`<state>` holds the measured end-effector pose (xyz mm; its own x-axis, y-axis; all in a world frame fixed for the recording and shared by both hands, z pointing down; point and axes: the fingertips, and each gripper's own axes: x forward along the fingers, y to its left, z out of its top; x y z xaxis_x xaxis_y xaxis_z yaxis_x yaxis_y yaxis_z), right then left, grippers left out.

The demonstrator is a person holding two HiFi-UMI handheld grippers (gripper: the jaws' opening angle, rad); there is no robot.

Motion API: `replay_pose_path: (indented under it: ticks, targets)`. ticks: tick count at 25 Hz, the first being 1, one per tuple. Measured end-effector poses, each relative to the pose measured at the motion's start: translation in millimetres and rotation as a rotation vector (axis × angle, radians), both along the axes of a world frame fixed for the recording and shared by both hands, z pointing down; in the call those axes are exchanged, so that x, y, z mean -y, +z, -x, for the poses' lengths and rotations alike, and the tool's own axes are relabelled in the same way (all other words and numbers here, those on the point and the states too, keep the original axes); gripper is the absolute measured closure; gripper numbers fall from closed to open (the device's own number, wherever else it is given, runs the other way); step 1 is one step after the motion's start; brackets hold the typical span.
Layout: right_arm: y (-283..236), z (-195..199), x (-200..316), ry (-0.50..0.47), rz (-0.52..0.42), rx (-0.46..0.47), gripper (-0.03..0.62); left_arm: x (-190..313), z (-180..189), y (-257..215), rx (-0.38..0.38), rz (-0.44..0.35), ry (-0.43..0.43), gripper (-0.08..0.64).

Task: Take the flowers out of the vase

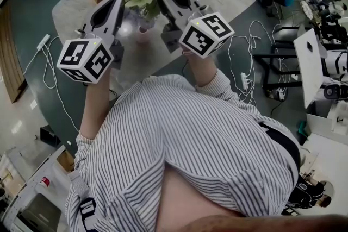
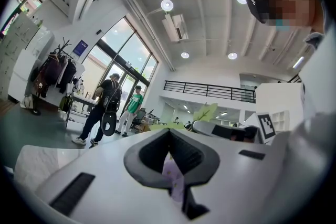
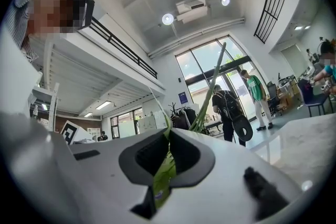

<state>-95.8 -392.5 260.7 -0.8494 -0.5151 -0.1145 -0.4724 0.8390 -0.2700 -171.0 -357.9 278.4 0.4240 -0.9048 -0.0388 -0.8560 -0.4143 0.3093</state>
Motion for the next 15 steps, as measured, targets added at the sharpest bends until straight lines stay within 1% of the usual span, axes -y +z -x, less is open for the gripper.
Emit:
replay_pose_path:
  ticks: [12, 15]
  targets:
    - [-3.3, -0.3, -1.6, 0.009, -0.011, -0.002, 0.574, -4.6, -1.6, -2.9, -0.022, 0.0, 0.009, 0.551]
    - [-2.3, 0.1, -0.6, 0.011, -0.011, -0.003, 0.572, -4.6, -1.8, -2.0, -0.04, 0.003, 0.007, 0.551]
